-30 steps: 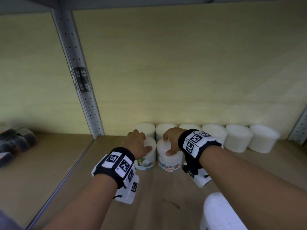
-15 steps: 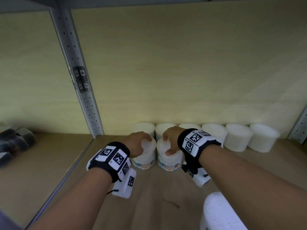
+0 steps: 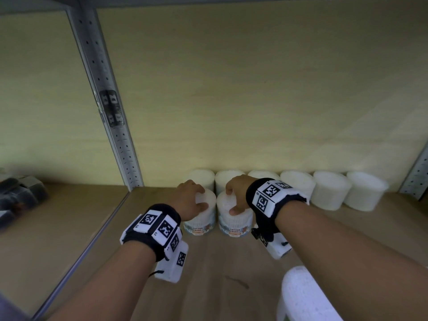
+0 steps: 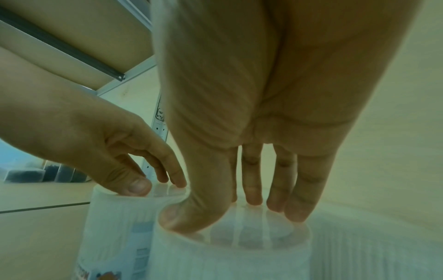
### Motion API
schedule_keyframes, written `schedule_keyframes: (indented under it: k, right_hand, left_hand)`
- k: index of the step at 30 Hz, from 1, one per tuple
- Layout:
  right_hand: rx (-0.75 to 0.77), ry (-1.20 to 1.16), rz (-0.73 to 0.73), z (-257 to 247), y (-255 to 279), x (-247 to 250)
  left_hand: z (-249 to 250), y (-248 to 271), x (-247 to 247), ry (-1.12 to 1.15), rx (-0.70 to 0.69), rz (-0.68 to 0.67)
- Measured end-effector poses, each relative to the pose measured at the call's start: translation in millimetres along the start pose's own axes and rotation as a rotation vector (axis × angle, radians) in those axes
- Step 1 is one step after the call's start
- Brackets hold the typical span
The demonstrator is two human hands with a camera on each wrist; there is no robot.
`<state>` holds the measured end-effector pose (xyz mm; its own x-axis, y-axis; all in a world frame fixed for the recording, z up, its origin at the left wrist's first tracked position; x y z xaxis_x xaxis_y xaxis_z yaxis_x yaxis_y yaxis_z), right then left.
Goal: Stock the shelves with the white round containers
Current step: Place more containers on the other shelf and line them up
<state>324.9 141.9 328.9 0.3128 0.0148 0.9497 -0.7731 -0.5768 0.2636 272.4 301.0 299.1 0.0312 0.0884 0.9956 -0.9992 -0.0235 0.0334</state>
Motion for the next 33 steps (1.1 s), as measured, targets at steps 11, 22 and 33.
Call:
schedule_keyframes:
  k: [11,22,33]
  right_hand:
    - [-0.055,-0.133,0.016,8,-6,-10]
    - [-0.072,-0.13,0.015,-12,13,-1]
    - [-0.076,-0.08,-0.048,-57,82,-16]
  left_hand:
    - [-7,-2,-3,0.125,-0.022,0.021]
    - [-6,11,2,0.015,-0.053,-0.047]
    - [-3,87,3,0.031,-0.042,-0.057]
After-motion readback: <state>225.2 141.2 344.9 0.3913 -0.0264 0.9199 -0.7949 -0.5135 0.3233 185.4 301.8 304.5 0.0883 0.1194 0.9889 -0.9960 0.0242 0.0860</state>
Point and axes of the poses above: each hand's wrist, its own y-axis away from the middle knuckle, its own x-axis out of the back of the hand, z = x × y, the point moved 1 cm from there along -y, towards the middle knuckle, and after that the axes turned 12 degrees about -y, right-handed, at the moved point
